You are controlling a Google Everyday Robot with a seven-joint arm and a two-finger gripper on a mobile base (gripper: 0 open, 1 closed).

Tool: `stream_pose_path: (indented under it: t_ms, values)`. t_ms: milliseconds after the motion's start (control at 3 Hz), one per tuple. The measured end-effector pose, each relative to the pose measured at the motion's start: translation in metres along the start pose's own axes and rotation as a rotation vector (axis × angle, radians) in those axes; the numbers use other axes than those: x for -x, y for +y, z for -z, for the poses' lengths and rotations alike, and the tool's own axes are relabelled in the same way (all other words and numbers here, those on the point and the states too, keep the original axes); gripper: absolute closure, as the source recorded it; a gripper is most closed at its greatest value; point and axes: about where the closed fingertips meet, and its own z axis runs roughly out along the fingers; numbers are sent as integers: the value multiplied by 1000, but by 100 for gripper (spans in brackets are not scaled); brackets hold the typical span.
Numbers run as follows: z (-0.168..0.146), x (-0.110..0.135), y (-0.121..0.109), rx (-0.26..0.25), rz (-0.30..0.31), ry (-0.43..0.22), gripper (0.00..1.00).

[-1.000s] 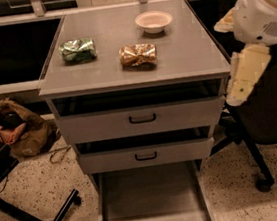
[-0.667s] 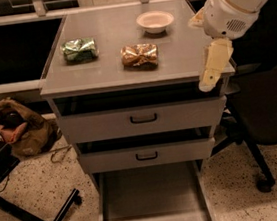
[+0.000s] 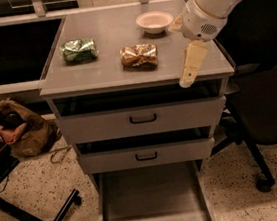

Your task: Place orange can into bottom drawer

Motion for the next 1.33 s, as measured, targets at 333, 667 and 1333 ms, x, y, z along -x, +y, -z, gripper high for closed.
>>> stream_pose_path:
  t_ms: [333, 667, 1333]
  values:
    - [-23, 0, -12, 4, 5, -5, 0]
    - [-79, 3, -31, 48, 22, -32, 0]
    - [-76, 12, -42, 26, 49, -25, 0]
